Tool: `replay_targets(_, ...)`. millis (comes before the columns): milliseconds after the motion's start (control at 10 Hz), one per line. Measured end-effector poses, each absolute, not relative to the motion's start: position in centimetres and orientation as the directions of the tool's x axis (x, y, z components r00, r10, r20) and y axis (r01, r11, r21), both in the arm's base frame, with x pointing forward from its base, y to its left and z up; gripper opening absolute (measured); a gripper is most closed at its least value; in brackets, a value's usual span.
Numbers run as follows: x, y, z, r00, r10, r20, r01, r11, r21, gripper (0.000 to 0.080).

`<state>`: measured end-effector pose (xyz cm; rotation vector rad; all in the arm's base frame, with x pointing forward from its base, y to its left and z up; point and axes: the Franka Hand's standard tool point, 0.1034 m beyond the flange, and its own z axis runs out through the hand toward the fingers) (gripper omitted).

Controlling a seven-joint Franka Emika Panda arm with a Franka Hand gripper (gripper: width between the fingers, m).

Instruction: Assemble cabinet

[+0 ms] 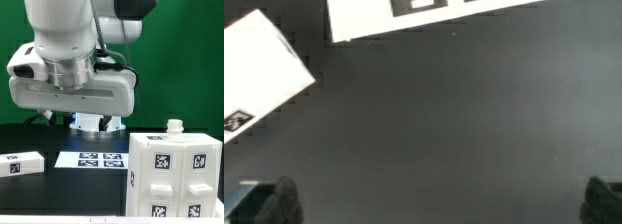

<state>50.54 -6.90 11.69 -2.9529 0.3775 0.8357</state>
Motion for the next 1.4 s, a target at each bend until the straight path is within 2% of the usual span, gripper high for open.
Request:
replay_targets(200, 50.5, -6.5, 11.5, 0.786, -0.339, -0.517, -0.346, -0.934, 0.086, 0.0797)
replay_targets(300, 50.5, -6.6, 11.5, 0.775, -0.368, -0.514, -0.370, -0.923, 0.102, 0.0797)
replay_targets(400, 50.5, -7.7, 11.0, 0.736, -0.495, -0.463, -0.480, -0.863, 0.160, 0.0797)
replay_targets(500, 49.7, -9.1, 10.1, 0.687, -0.603, -0.407, -0.578, -0.792, 0.198, 0.0797)
replay_targets(600, 49.0, -10.0, 9.1, 0.665, -0.638, -0.389, -0.625, -0.760, 0.179, 0.0797)
replay_targets(800, 48.7, -11.1, 8.8, 0.667, -0.614, -0.422, -0.629, -0.768, 0.121, 0.0797)
replay_targets(1000, 48.4, -10.8, 8.7, 0.663, -0.602, -0.445, -0.622, -0.774, 0.122, 0.0797)
replay_targets(1100, 47.8, -11.2, 8.5, 0.624, -0.601, -0.500, -0.626, -0.767, 0.140, 0.0797)
replay_targets(1300, 46.1, -14.5, 6.9, 0.517, -0.641, -0.568, -0.666, -0.718, 0.204, 0.0797)
replay_targets(1400, 45.7, -15.4, 6.6, 0.501, -0.642, -0.580, -0.669, -0.713, 0.212, 0.0797)
